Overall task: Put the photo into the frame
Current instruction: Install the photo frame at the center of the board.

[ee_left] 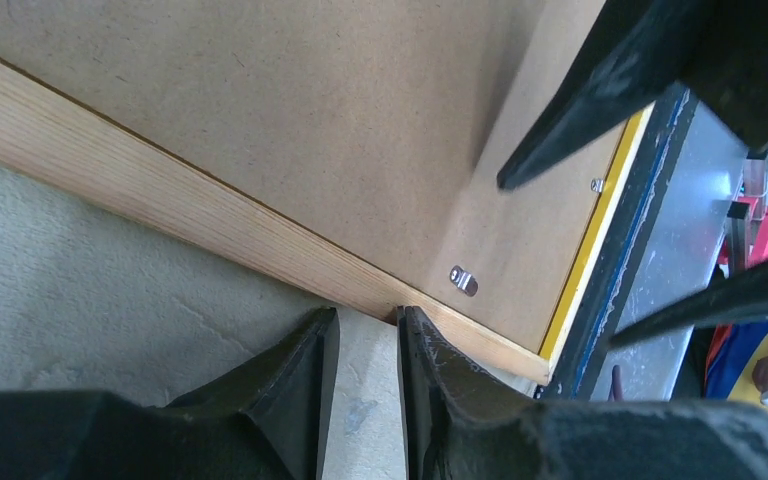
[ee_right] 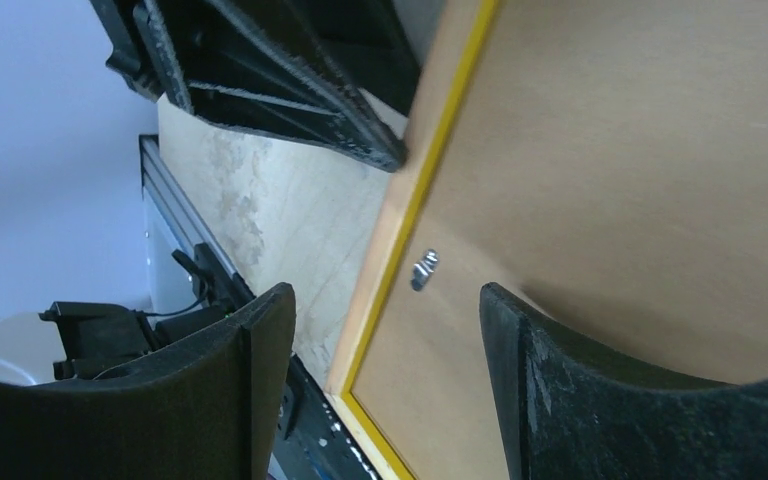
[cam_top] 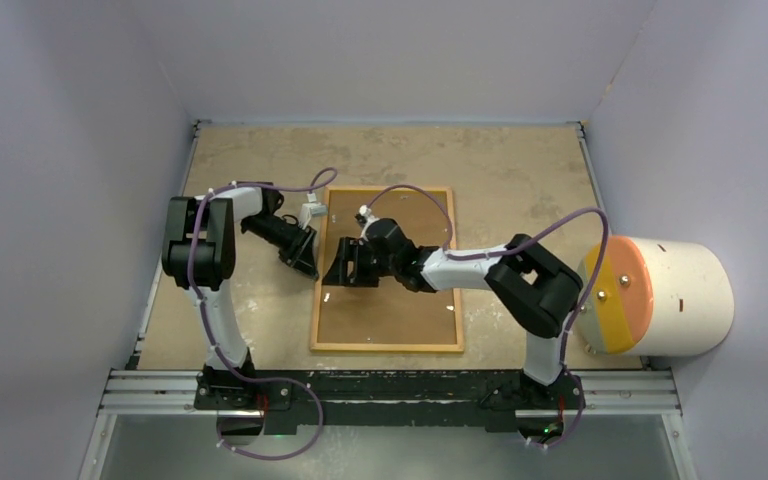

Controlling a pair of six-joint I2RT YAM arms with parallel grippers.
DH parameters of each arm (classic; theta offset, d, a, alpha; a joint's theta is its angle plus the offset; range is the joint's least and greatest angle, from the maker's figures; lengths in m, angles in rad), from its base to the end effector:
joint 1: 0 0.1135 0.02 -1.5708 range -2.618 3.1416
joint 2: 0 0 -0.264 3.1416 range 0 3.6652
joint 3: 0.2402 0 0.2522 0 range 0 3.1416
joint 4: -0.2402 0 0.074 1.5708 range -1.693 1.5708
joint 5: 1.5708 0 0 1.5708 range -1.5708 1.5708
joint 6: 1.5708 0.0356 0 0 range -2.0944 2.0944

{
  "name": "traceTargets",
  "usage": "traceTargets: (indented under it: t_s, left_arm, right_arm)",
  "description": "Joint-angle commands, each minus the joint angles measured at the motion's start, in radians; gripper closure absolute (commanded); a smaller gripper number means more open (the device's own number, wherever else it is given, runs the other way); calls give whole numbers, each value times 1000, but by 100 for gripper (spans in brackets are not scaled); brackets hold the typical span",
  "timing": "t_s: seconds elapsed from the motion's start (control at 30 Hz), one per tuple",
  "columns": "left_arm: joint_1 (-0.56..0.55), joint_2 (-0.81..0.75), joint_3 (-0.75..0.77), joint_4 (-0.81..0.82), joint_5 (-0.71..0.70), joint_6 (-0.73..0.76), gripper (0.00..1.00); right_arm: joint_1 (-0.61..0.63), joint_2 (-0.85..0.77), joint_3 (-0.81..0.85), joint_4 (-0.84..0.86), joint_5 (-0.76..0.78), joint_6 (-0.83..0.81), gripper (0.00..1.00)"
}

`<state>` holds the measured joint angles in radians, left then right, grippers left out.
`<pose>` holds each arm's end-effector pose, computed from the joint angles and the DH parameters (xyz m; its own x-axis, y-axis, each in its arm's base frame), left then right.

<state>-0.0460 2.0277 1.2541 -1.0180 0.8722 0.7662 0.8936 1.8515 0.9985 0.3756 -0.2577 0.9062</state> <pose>0.3308 -0.0425 0.1276 -0.7980 0.4832 -0.3603 0.5765 0.4374 -0.6902 0.2409 0.3141 0.1723 -0.8824 0.1173 -0.4556 -0.3256 0.5468 0.7714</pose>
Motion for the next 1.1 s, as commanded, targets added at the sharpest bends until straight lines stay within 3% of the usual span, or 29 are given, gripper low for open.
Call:
traceTargets:
  t_s: [0.0, 0.43, 1.07]
  left_arm:
    - [1, 2, -12, 69, -47, -6, 69]
    - [1, -4, -15, 81, -73, -13, 69]
    - [0, -10, -26, 91, -77, -20, 70]
  right_arm:
    - [47, 48, 83, 57, -45, 15, 31]
    - [78, 114, 121, -63, -26, -6, 33]
    - [83, 175, 143, -8, 19, 38, 34]
